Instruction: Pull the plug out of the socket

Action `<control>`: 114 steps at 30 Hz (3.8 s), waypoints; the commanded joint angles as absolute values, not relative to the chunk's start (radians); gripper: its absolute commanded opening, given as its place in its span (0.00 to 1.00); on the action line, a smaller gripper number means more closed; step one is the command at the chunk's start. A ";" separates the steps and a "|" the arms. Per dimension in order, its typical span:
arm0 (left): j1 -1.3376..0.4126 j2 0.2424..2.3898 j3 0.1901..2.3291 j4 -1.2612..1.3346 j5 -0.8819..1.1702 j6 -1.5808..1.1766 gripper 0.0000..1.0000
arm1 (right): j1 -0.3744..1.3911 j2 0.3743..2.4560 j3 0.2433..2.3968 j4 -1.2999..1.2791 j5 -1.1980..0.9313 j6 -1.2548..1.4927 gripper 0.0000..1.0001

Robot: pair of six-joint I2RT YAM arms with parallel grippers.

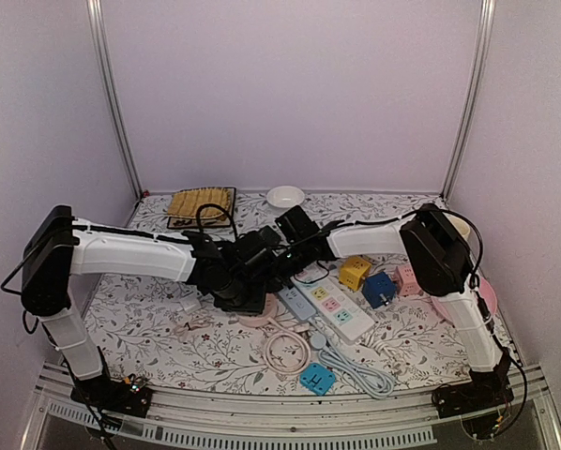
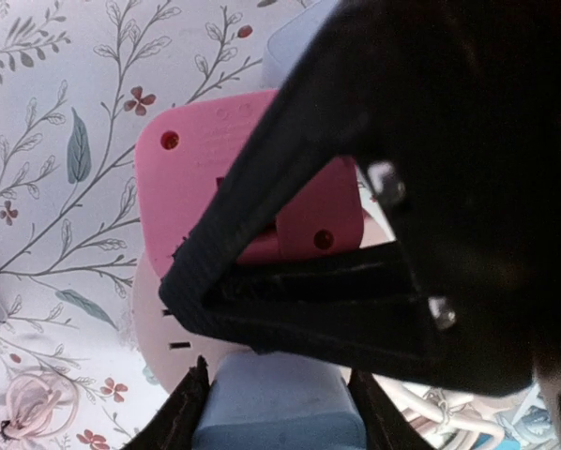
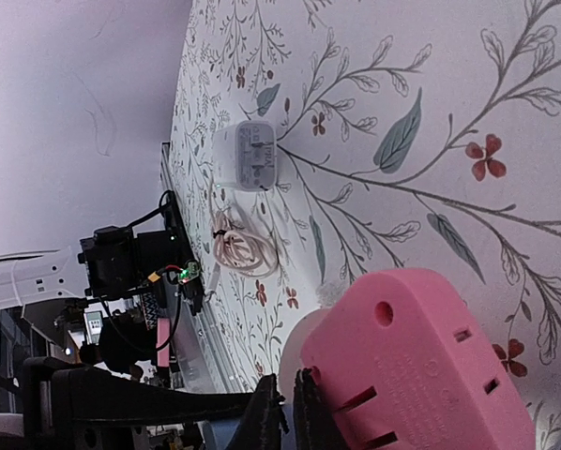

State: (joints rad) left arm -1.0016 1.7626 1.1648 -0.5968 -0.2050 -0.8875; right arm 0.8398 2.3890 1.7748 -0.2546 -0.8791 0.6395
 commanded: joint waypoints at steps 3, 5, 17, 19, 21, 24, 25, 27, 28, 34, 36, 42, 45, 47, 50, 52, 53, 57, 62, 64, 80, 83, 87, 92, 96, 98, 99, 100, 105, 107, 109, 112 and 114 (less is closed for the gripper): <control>-0.962 1.751 1.239 -0.615 -0.167 -0.889 0.19 | 0.851 2.428 1.744 -0.305 -0.791 0.607 0.08; -0.938 1.744 1.238 -0.605 -0.136 -0.891 0.19 | 0.850 2.425 1.733 -0.313 -0.769 0.593 0.08; -0.838 1.746 1.235 -0.625 -0.068 -0.887 0.20 | 0.853 2.414 1.629 -0.318 -0.706 0.544 0.07; -0.825 1.741 1.222 -0.602 -0.042 -0.888 0.20 | 0.853 2.414 1.621 -0.318 -0.694 0.538 0.07; -0.806 1.731 1.203 -0.575 -0.006 -0.891 0.20 | 0.854 2.414 1.614 -0.318 -0.684 0.534 0.07; -0.793 1.719 1.196 -0.556 0.005 -0.884 0.20 | 0.854 2.420 1.608 -0.321 -0.672 0.531 0.07; -0.789 1.717 1.196 -0.553 0.010 -0.880 0.20 | 0.854 2.421 1.608 -0.325 -0.667 0.530 0.07; -0.780 1.709 1.184 -0.534 0.030 -0.876 0.19 | 0.854 2.424 1.610 -0.332 -0.659 0.526 0.07; -0.777 1.705 1.179 -0.527 0.036 -0.875 0.19 | 0.853 2.425 1.609 -0.334 -0.655 0.525 0.07; -0.769 1.710 1.183 -0.533 0.038 -0.859 0.19 | 0.854 2.432 1.614 -0.352 -0.639 0.516 0.07; -0.774 1.710 1.205 -0.566 0.011 -0.846 0.19 | 0.853 2.434 1.614 -0.356 -0.635 0.513 0.07; -0.847 1.732 1.304 -0.711 -0.197 -0.778 0.18 | 0.853 2.444 1.631 -0.373 -0.632 0.506 0.07; -0.888 1.752 1.343 -0.743 -0.252 -0.765 0.18 | 0.854 2.449 1.645 -0.383 -0.628 0.500 0.07; -0.905 1.766 1.356 -0.747 -0.266 -0.767 0.18 | 0.854 2.454 1.654 -0.390 -0.628 0.498 0.07; -0.916 1.790 1.370 -0.771 -0.278 -0.779 0.18 | 0.854 2.459 1.664 -0.401 -0.622 0.493 0.07; -0.906 1.791 1.366 -0.777 -0.245 -0.788 0.18 | 0.854 2.459 1.664 -0.406 -0.621 0.491 0.07; -0.893 1.781 1.350 -0.759 -0.213 -0.794 0.18 | 0.854 2.459 1.664 -0.406 -0.620 0.490 0.07; -0.814 1.695 1.223 -0.611 -0.057 -0.827 0.17 | 0.854 2.457 1.664 -0.409 -0.617 0.483 0.07; -0.751 1.641 1.137 -0.544 0.045 -0.840 0.16 | 0.853 2.457 1.663 -0.413 -0.615 0.477 0.07; -0.749 1.647 1.141 -0.560 0.043 -0.835 0.16 | 0.854 2.457 1.663 -0.414 -0.615 0.476 0.07; -0.696 1.640 1.104 -0.479 0.158 -0.840 0.17 | 0.854 2.453 1.667 -0.424 -0.586 0.461 0.07; -0.683 1.639 1.090 -0.453 0.190 -0.847 0.17 | 0.854 2.455 1.668 -0.428 -0.579 0.458 0.07; -0.666 1.631 1.074 -0.409 0.230 -0.871 0.17 | 0.854 2.454 1.670 -0.432 -0.569 0.452 0.07; -0.660 1.639 1.109 -0.459 0.214 -0.872 0.17 | 0.854 2.453 1.672 -0.437 -0.564 0.447 0.07; -0.675 1.632 1.151 -0.540 0.141 -0.862 0.16 | 0.854 2.446 1.676 -0.439 -0.567 0.447 0.07; -0.686 1.622 1.172 -0.586 0.091 -0.858 0.16 | 0.854 2.439 1.680 -0.439 -0.565 0.446 0.07; -0.694 1.616 1.183 -0.605 0.063 -0.855 0.16 | 0.854 2.435 1.683 -0.439 -0.562 0.444 0.07; -0.705 1.611 1.194 -0.621 0.038 -0.851 0.16 | 0.854 2.433 1.686 -0.442 -0.562 0.443 0.07; -0.761 1.619 1.250 -0.698 -0.079 -0.829 0.17 | 0.854 2.433 1.702 -0.452 -0.560 0.437 0.07; -0.779 1.630 1.269 -0.712 -0.100 -0.824 0.17 | 0.854 2.431 1.705 -0.454 -0.556 0.436 0.07; -0.794 1.646 1.288 -0.728 -0.121 -0.817 0.17 | 0.854 2.427 1.710 -0.455 -0.556 0.434 0.07; -0.811 1.660 1.305 -0.735 -0.142 -0.813 0.17 | 0.854 2.420 1.716 -0.460 -0.552 0.432 0.07; -0.818 1.669 1.321 -0.748 -0.156 -0.812 0.17 | 0.854 2.412 1.718 -0.462 -0.544 0.429 0.07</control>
